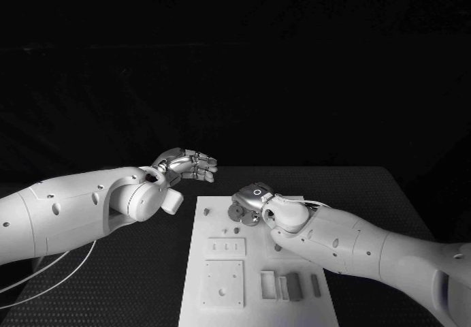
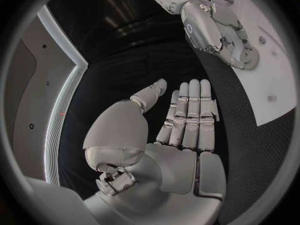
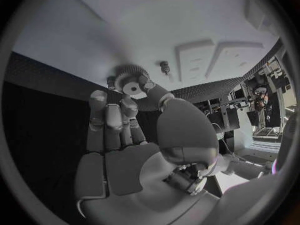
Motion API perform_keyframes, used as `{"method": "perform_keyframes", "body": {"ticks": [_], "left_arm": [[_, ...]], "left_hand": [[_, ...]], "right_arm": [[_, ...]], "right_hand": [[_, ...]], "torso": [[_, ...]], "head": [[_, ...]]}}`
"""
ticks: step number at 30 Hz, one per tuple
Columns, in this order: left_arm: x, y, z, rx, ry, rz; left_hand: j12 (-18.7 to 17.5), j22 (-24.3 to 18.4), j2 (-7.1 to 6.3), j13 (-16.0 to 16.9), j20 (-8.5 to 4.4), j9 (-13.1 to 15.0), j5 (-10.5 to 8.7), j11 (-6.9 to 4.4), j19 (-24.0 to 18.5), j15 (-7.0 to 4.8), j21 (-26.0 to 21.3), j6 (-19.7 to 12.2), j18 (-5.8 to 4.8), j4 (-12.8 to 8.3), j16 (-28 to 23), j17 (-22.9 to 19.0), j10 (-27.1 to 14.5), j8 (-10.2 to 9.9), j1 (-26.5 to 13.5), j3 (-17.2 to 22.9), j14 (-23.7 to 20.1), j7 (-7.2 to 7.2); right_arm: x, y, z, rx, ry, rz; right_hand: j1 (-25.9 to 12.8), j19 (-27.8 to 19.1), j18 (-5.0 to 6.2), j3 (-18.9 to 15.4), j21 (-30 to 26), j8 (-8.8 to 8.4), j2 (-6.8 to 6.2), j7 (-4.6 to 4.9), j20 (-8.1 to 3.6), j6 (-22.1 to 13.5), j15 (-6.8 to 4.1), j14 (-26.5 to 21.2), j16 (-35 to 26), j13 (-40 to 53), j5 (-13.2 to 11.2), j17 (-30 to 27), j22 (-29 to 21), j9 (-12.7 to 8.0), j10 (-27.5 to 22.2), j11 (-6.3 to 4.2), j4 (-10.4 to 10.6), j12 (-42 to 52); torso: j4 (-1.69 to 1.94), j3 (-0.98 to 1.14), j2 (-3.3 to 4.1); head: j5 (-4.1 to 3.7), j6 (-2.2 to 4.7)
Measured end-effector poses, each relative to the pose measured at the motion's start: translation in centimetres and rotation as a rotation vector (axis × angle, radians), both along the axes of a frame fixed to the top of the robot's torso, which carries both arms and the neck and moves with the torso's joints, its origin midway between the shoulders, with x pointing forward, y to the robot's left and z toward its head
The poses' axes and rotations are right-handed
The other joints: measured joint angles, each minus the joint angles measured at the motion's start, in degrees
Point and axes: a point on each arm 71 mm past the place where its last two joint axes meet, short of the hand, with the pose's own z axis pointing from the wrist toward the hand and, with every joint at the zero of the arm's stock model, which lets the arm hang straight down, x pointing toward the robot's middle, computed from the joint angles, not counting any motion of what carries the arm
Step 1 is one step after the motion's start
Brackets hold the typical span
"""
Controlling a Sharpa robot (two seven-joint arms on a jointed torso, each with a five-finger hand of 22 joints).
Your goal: Assemble the parts on the task board
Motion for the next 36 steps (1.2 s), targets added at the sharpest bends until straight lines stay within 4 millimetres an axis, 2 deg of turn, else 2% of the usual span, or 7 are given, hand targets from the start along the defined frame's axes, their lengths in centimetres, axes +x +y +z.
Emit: {"method": "perform_keyframes", "body": {"ticks": [7, 15, 22, 26, 31, 33, 36], "left_arm": [[0.0, 0.0, 0.0, 0.000, 0.000, -0.001], [0.1, -0.1, 0.0, 0.000, 0.000, -0.002], [0.1, -0.1, 0.0, 0.000, -0.001, -0.002], [0.1, 0.1, 0.1, 0.001, -0.001, 0.003], [0.0, 0.5, 0.1, 0.002, -0.001, 0.009], [0.0, 0.6, 0.1, 0.003, -0.001, 0.011], [0.1, 0.9, 0.1, 0.004, -0.002, 0.016]], "left_hand": [[0.0, 0.0, 0.00, 0.0, 0.00, 0.0, 0.00, 0.00, 0.0, 0.00, 0.0, 0.0, 0.00, 0.0, 0.0, 0.1, 0.0, 0.0, 0.0, 0.0, 0.0, 0.00], [-0.2, 0.0, 0.00, 0.0, 0.00, 0.0, 0.00, 0.00, 0.0, 0.00, 0.0, 0.0, 0.00, 0.1, 0.0, 0.1, 0.0, 0.0, 0.0, -0.1, 0.0, 0.00], [-0.2, 0.0, 0.00, 0.0, 0.00, 0.0, 0.00, 0.00, 0.0, 0.00, 0.0, 0.0, 0.00, 0.1, 0.0, 0.1, 0.0, 0.0, 0.0, -0.1, 0.0, 0.00], [-0.2, 0.0, 0.00, 0.0, 0.00, 0.0, 0.00, 0.00, 0.0, -0.01, -0.2, 0.0, 0.00, 0.1, 0.0, 0.2, 0.0, 0.0, 0.0, -0.1, 0.0, 0.00], [-0.2, 0.0, 0.00, 0.0, 0.00, 0.0, 0.00, 0.00, 0.0, -0.03, -0.2, -0.2, 0.00, 0.1, 0.0, 0.1, 0.0, 0.0, 0.0, -0.1, 0.0, 0.21], [-0.2, 0.1, 0.00, 0.0, 0.00, 0.0, 0.00, 0.00, 0.0, -0.03, -0.2, -0.2, 0.00, 0.1, -0.2, 0.2, 0.0, 0.0, 0.0, -0.1, 0.0, 0.21], [-0.2, 0.2, 0.00, 0.2, 0.00, 0.1, 0.00, 0.21, 0.0, -0.03, -0.2, -0.2, 0.00, 0.1, -0.2, 0.4, 0.2, 0.0, 0.0, -0.1, 0.0, 0.21]], "right_arm": [[0.3, -0.3, -0.3, -0.009, 0.001, -0.013], [0.2, 0.0, -0.4, -0.003, 0.005, -0.009], [0.0, -0.5, -0.2, 0.021, 0.000, -0.006], [-0.5, -1.6, 0.3, 0.072, -0.009, -0.002], [-0.4, -3.6, 3.5, 0.200, -0.036, -0.014], [-0.2, -4.7, 4.7, 0.238, -0.039, -0.024], [0.2, -7.7, 5.9, 0.285, -0.017, -0.040]], "right_hand": [[-0.3, -0.1, -0.01, 0.4, -0.6, -2.01, -1.52, 0.03, 0.11, 0.0, 1.19, -2.5, 0.0, -0.7, 0.0, -2.3, 0.0, -1.0, 0.0, 0.00, 0.0, -0.2], [-0.2, -1.4, 0.00, 0.7, -1.4, -3.63, -2.63, 2.34, 0.71, -2.3, 2.22, -4.3, -0.3, -1.9, 0.0, -3.0, 0.0, -1.8, -0.3, 0.28, 0.1, -0.9], [-0.2, -1.4, -0.01, 0.7, -1.5, -3.65, -2.63, 2.60, 0.73, -2.6, 2.18, -4.5, -0.3, -2.1, 0.0, -3.0, 0.0, -1.8, -0.8, 0.46, 0.1, -0.9], [0.0, -1.4, 0.00, 0.7, -1.5, -3.65, -2.86, 2.60, 0.75, -2.6, 2.18, -4.5, -0.3, -2.2, 0.0, -3.0, 0.0, -1.8, -0.8, 0.42, 0.1, -0.9], [0.0, -1.5, 0.00, 0.7, -1.5, -3.28, -2.86, 2.35, 0.83, -2.4, 2.18, -4.5, -0.3, -2.3, 0.0, -3.1, 0.0, -1.6, -0.8, 0.43, 0.1, -0.9], [0.2, -1.5, 0.00, 0.7, -1.5, -3.22, -3.08, 2.13, 0.83, -2.1, 2.18, -4.5, -0.3, -2.5, 0.0, -3.1, 0.0, -1.5, -0.8, 0.43, 0.1, -0.6], [0.2, -1.5, 0.00, 0.7, -1.5, -2.98, -3.08, 2.13, 0.83, -2.1, 2.18, -4.5, -0.3, -2.6, 0.0, -3.2, 0.0, -1.5, -0.8, 0.43, 0.1, -0.6]], "torso": [[-0.01, 0.01, 0.00], [-0.01, 0.02, 0.00], [-0.02, 0.02, -0.03], [-0.05, 0.02, -0.05], [-0.24, 0.03, -0.12], [-0.34, 0.03, -0.15], [-0.56, 0.10, -0.23]], "head": [[0.03, -0.03], [0.04, -0.14], [0.07, -0.18], [0.08, -0.03], [0.08, 0.29], [0.08, 0.46], [0.07, 0.70]]}}
